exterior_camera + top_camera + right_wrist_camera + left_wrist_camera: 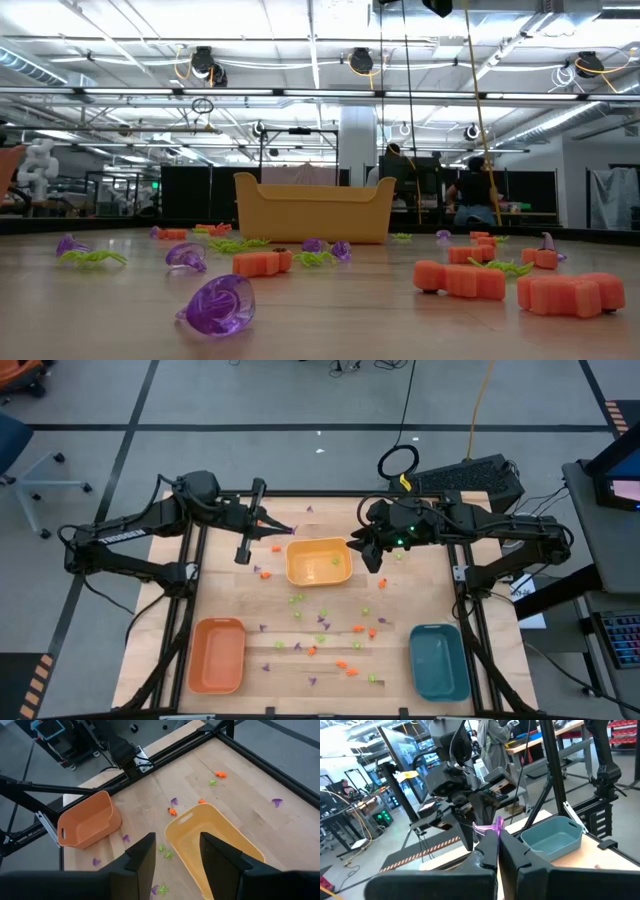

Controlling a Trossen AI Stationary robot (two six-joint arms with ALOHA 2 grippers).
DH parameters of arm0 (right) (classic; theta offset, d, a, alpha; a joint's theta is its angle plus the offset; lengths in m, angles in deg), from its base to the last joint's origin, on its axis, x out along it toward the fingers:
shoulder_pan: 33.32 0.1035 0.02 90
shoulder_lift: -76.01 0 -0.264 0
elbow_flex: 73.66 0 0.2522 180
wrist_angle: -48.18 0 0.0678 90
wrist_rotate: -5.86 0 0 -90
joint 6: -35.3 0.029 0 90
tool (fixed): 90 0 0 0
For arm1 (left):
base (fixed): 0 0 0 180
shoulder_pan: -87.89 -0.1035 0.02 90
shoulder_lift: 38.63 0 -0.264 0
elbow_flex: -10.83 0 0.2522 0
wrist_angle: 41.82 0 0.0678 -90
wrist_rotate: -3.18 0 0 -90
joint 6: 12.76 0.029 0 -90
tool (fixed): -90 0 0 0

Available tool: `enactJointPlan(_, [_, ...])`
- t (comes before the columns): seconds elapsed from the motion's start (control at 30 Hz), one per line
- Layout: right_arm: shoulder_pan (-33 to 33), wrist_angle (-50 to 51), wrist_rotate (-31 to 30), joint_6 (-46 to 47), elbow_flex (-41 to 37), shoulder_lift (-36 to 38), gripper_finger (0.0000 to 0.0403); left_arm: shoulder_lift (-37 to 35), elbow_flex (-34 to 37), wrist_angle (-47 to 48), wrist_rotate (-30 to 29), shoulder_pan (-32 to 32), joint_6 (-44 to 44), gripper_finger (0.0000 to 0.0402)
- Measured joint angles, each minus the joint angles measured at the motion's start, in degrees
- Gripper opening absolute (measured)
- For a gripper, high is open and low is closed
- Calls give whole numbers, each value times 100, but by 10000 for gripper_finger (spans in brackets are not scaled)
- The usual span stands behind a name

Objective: Sort Halloween decoration
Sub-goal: Put the violet witch hat toy into the blue bin

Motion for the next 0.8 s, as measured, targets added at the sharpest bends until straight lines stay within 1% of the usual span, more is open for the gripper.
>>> enactJointPlan(0.07, [0, 0, 0, 0, 0, 0, 141, 0, 2, 1, 0, 16, -50, 0])
enactJointPlan(0.17, [0, 0, 0, 0, 0, 0, 141, 0, 2, 0, -33, 69, -544, 0])
enactJointPlan(0.43, [0, 2, 0, -85, 0, 0, 141, 44, 7, 15, -355, 345, -3159, 0])
enactJointPlan(0.63, [0, 2, 2, -37, 0, 0, 141, 189, 9, 6, -410, 760, -4621, 0])
enactJointPlan(0.7, [0, 1, 2, 66, 0, 0, 141, 253, 7, -2, -500, 894, -5293, 0])
enactJointPlan(0.8, [0, 2, 3, 226, 0, 0, 141, 410, 7, -22, -615, 1048, -5980, 0])
